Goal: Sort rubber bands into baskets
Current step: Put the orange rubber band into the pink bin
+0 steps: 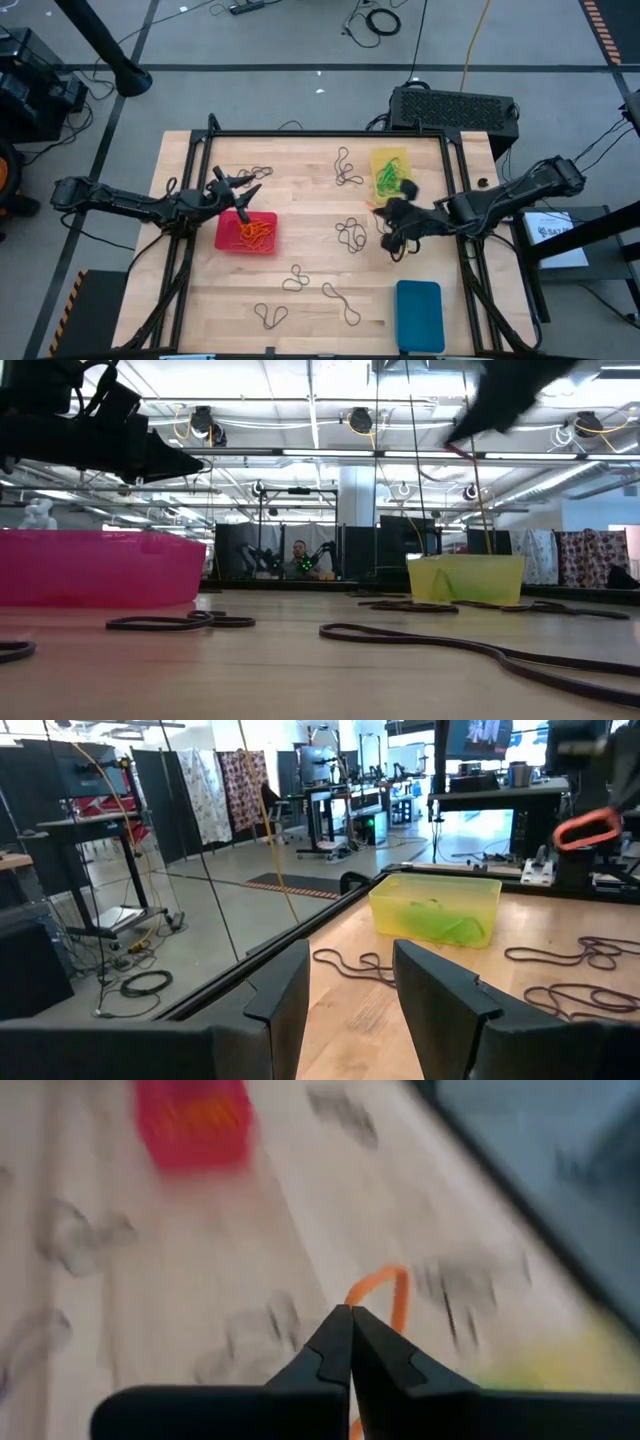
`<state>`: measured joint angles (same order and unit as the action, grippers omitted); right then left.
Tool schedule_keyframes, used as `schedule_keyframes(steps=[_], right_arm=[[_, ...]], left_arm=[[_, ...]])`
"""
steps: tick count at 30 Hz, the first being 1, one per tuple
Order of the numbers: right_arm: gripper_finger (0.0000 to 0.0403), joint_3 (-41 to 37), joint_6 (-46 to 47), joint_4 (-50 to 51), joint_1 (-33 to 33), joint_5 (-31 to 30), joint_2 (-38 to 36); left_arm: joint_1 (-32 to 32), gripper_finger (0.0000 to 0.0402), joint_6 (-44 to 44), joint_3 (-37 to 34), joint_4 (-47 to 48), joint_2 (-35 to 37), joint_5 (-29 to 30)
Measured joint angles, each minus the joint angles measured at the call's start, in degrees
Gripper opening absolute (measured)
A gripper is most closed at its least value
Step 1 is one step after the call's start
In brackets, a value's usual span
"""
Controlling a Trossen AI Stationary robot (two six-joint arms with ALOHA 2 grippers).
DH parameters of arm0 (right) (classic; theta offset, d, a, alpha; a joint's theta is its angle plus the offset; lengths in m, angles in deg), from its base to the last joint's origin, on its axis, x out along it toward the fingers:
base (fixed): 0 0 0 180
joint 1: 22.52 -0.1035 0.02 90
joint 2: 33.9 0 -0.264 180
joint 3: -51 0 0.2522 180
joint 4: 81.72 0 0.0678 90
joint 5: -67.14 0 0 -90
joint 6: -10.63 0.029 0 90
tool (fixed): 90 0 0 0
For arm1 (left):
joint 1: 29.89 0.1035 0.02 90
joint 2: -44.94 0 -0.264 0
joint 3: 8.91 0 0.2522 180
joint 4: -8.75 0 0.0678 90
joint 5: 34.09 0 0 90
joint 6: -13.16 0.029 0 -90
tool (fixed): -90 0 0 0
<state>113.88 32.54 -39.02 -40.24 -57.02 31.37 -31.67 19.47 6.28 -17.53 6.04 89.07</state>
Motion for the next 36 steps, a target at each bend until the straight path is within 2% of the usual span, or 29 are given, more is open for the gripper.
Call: schedule_keyframes(steps=[6, 9, 13, 15, 17, 21, 26, 31, 36], right_arm=[[0.0000, 0.02, -23.92, -28.76, 3.15, 1.24, 7.84], [0.0000, 0.02, -31.12, -42.59, 5.86, 10.07, 14.49], [0.0000, 0.02, -34.45, -64.92, 9.43, 23.32, 25.62], [0.0000, 0.53, -34.25, -75.65, 10.86, 27.06, 32.08], [0.0000, 2.78, -33.18, -81.47, 11.93, 28.28, 37.94], [0.0000, 11.05, -30.10, -81.19, 13.55, 28.40, 47.30], [0.0000, 24.11, -28.79, -69.49, 14.06, 28.50, 56.27], [0.0000, 34.65, -29.91, -56.89, 13.25, 28.58, 60.55], [0.0000, 38.01, -28.67, -51.41, 13.09, 28.47, 61.60]], left_arm=[[0.00, 0.0154, -0.02, 0.00, -0.09, 0.00, 0.00], [0.00, 0.0154, -0.02, 0.00, -0.10, 0.00, 0.00], [0.00, 0.0154, -0.07, 0.00, 0.15, 0.00, 0.00], [0.00, 0.0154, -1.00, 0.00, 0.16, 0.00, 0.00], [0.00, 0.0154, -1.50, 0.00, 0.21, 0.00, 0.00], [0.00, 0.0154, -1.51, -0.02, 0.63, 0.00, 0.00], [0.00, 0.0154, -1.53, -0.02, 0.67, 0.00, 0.00], [-0.01, 0.0154, -1.51, -0.02, 0.67, 0.00, -0.02], [0.00, 0.0154, -1.49, -0.02, 1.57, 0.00, -0.17]])
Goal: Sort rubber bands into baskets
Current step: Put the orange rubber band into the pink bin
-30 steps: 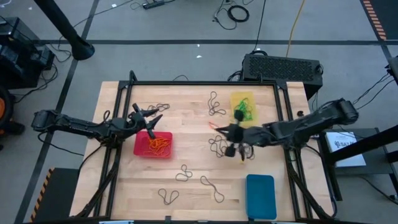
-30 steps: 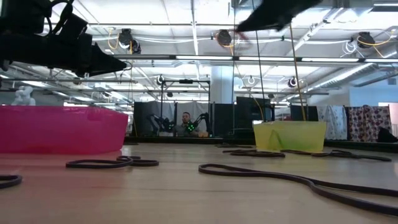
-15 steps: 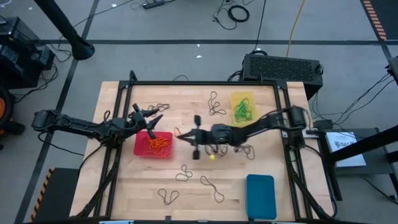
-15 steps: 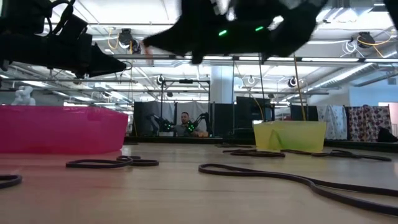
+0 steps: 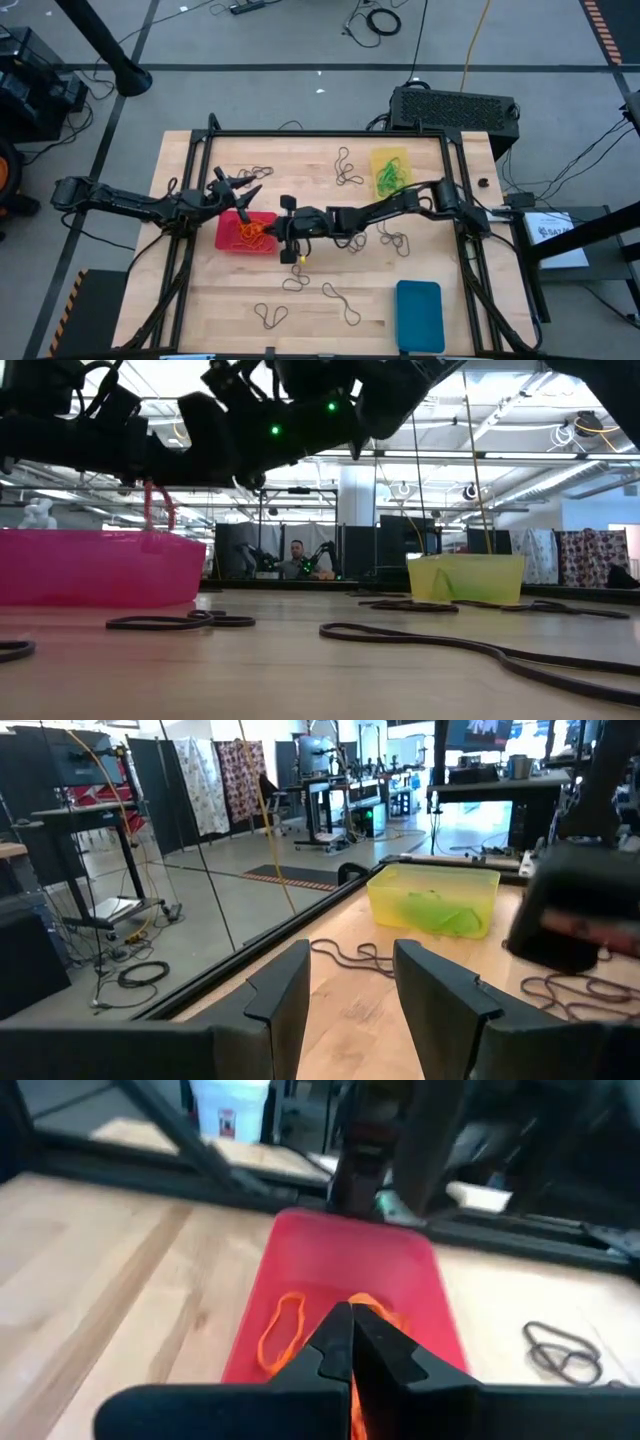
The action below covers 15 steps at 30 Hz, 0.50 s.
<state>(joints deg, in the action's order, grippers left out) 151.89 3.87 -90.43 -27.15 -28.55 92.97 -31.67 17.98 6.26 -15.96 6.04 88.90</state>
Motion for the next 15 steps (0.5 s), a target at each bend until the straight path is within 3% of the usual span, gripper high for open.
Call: schedule_keyframes(steps=[8, 15], right_arm=[[0.0000, 0.02, 2.88, 0.86, 0.09, -0.25, -0.09], [0.0015, 0.02, 0.11, 1.74, 0.05, -0.12, -0.09]], left_arm=[[-0.02, 0.0154, -0.04, -0.02, 0.11, 0.00, -0.04], [0.00, 0.0154, -0.27, -0.02, -0.05, 0.00, -0.09]])
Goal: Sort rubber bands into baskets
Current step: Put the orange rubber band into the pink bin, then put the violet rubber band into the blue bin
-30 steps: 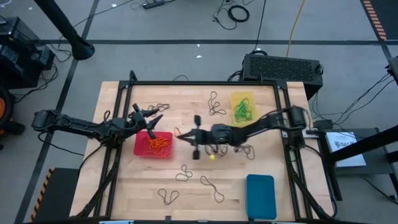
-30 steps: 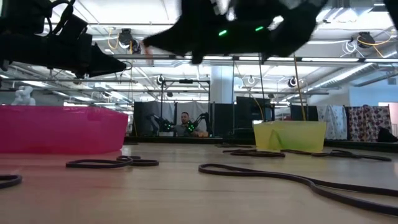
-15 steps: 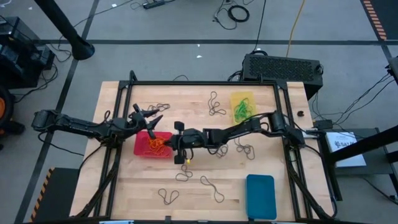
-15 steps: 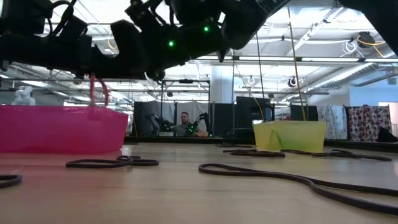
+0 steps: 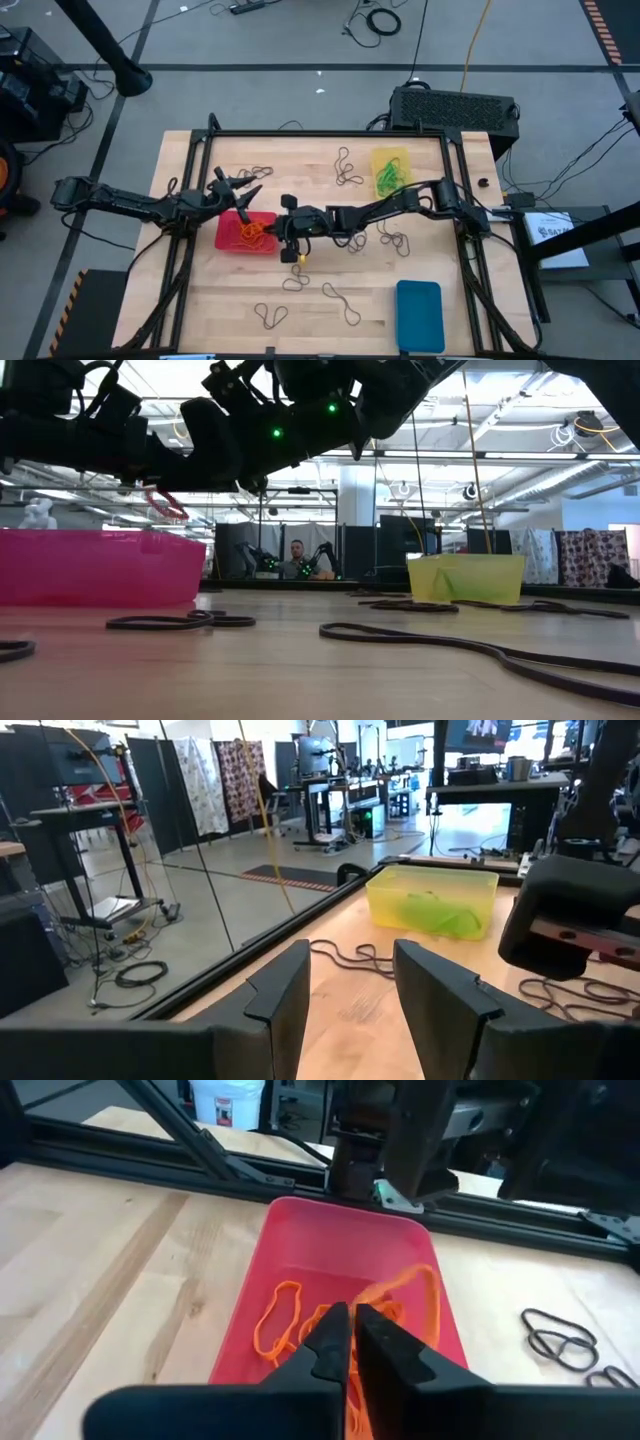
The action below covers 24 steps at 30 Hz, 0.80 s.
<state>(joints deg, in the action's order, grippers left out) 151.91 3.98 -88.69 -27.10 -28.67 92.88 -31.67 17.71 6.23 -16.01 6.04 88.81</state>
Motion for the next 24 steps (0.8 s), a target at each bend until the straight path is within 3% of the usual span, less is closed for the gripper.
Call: schedule_keyframes(steps=[8, 11, 16, 22, 24], right_arm=[[0.0081, 0.00, 0.01, 0.30, -0.09, 0.15, -0.07], [0.0102, -0.04, -0.18, 5.79, -0.33, -0.04, -2.24], [0.0119, 0.02, -0.13, 26.81, -0.44, -0.02, -11.40], [0.0121, -0.10, 2.62, 61.81, -0.44, 0.15, -21.40], [0.0121, -1.19, 5.69, 68.34, -0.46, 0.16, -23.87]], left_arm=[[0.00, 0.0154, -1.26, 0.00, 0.00, 0.00, -0.04], [0.00, 0.0154, -1.28, 0.00, 0.02, 0.00, -0.04], [0.00, 0.0154, -1.28, 0.00, 0.24, 0.00, -0.81], [-0.02, 0.0154, -1.33, 0.00, 0.44, 0.00, -1.22], [-0.02, 0.0154, -1.43, 0.00, 0.44, -0.09, -1.25]])
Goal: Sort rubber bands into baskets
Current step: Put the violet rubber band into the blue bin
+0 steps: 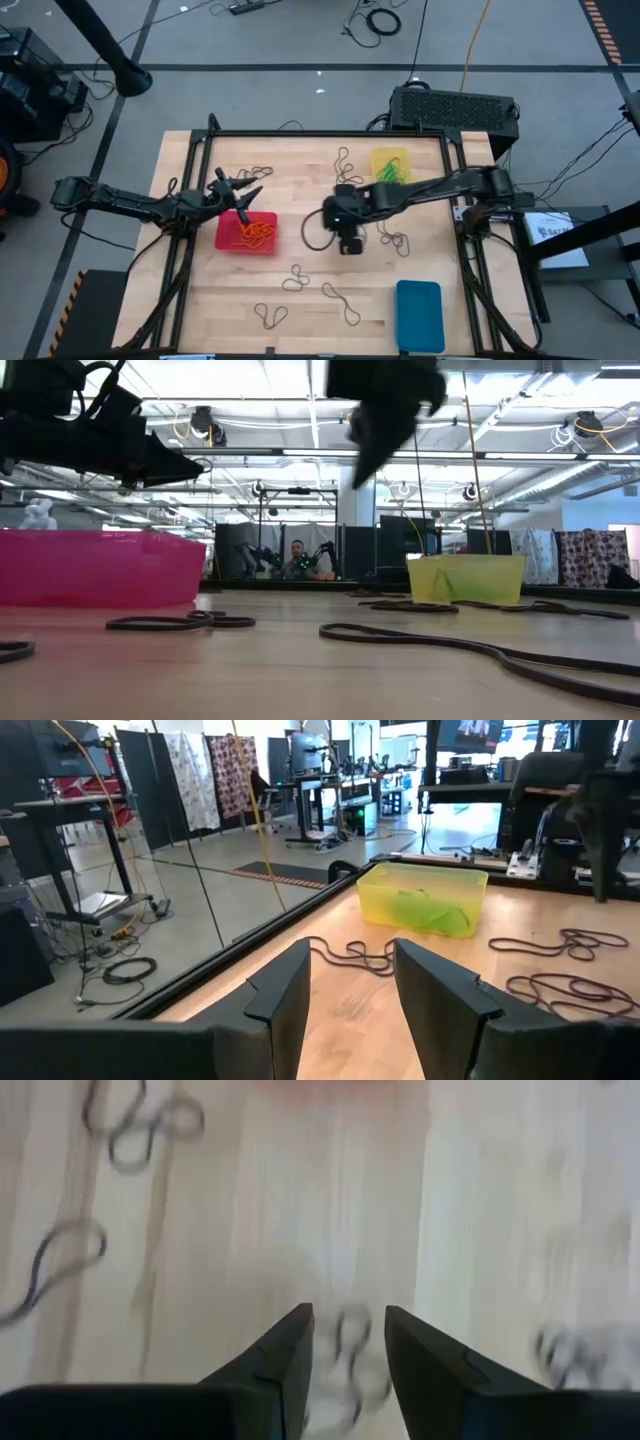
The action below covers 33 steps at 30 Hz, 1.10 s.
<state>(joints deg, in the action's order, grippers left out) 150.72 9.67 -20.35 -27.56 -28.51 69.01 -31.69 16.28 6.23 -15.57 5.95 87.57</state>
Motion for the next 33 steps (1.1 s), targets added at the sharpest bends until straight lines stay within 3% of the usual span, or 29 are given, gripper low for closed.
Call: schedule_keyframes(steps=[7, 15, 27, 33], right_arm=[[0.0121, -12.94, 8.15, 3.09, -3.06, 0.02, -8.37], [0.0121, -28.55, 8.23, -15.85, -7.23, -0.04, -14.73], [0.0120, -35.22, -5.44, -30.83, -7.34, -0.05, -14.67], [0.0120, -35.24, -4.28, -30.47, -7.04, 0.79, -14.65]], left_arm=[[0.00, 0.0154, -0.02, 0.00, 0.02, 0.00, 0.02], [0.00, 0.0154, 0.02, 0.00, -0.09, 0.00, 0.02], [0.02, 0.0154, -1.27, 0.00, -0.46, 0.00, 0.07], [0.02, 0.0154, -1.24, 0.00, -0.44, 0.00, 0.07]])
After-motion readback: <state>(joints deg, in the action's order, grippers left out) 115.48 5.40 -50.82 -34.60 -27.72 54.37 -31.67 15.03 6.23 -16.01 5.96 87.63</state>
